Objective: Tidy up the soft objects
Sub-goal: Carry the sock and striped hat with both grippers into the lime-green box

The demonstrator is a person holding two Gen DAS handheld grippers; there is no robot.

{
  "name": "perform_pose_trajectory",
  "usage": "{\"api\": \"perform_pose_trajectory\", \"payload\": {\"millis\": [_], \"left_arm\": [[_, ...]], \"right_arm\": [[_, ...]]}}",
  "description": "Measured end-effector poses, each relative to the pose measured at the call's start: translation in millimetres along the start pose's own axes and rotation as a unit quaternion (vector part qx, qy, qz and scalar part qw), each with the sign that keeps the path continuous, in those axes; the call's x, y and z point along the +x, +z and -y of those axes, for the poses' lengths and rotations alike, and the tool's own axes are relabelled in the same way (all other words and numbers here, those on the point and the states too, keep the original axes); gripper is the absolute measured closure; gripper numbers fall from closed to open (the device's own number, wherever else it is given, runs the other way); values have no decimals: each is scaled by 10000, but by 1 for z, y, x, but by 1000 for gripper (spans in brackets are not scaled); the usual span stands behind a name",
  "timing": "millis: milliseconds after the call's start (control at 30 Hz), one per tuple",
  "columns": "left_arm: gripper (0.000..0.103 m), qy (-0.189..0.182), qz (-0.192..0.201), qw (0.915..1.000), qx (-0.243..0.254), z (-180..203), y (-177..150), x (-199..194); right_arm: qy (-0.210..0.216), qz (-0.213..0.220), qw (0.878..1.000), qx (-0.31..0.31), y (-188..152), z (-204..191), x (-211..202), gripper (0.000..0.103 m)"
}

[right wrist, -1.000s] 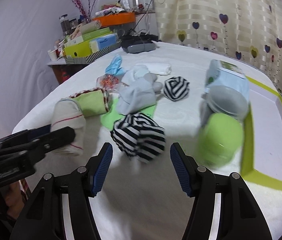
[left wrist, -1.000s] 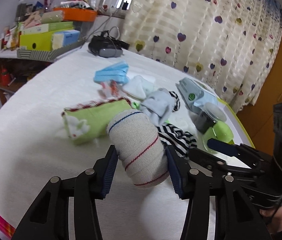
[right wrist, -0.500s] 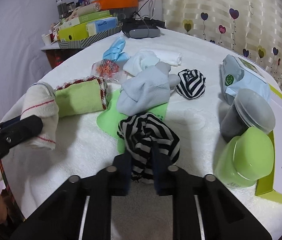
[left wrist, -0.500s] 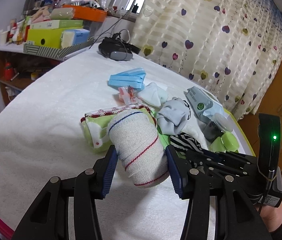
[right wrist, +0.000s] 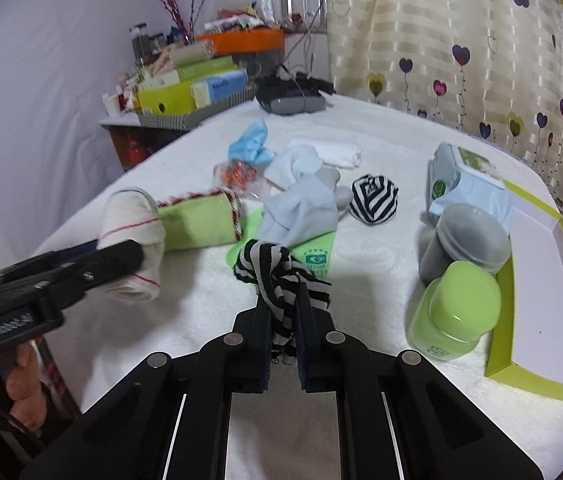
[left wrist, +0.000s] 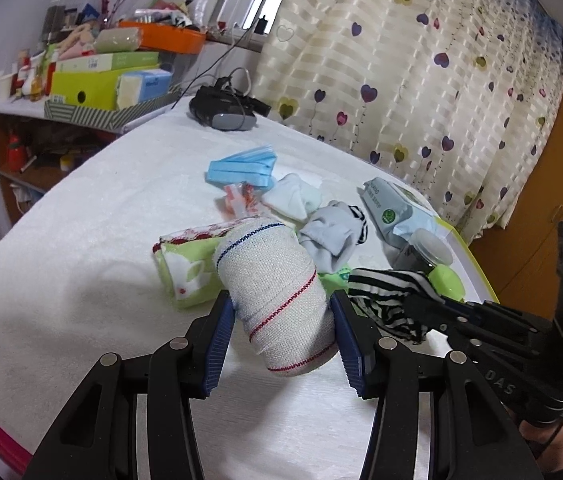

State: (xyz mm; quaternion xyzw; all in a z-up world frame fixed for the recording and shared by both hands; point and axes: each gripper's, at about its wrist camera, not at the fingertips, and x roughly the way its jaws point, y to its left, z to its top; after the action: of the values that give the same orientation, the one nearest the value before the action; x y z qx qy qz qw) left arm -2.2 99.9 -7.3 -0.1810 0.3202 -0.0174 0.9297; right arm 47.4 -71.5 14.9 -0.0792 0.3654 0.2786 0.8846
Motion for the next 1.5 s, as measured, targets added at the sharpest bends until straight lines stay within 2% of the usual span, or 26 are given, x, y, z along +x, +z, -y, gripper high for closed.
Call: {"api": "perform_pose_trajectory", "payload": {"millis": [533,867,1133,1500], "left_arm": [[55,30,87,9981,610,71,4,-10],[55,-308,76,9926,1173,136,7,3],[55,-652,-35,9850,1596,187,13,25],[55,-1002,-349,9727,2062,243,16,71]], "right_arm": [[22,834,9962,246,-11,38,-69,93],[-267,1140,9904,730,-24,92,-99,93],[-613,1171,9847,1139,-32,143,-105,93],[-986,753,9805,1525,-40,206,-79,93]]}}
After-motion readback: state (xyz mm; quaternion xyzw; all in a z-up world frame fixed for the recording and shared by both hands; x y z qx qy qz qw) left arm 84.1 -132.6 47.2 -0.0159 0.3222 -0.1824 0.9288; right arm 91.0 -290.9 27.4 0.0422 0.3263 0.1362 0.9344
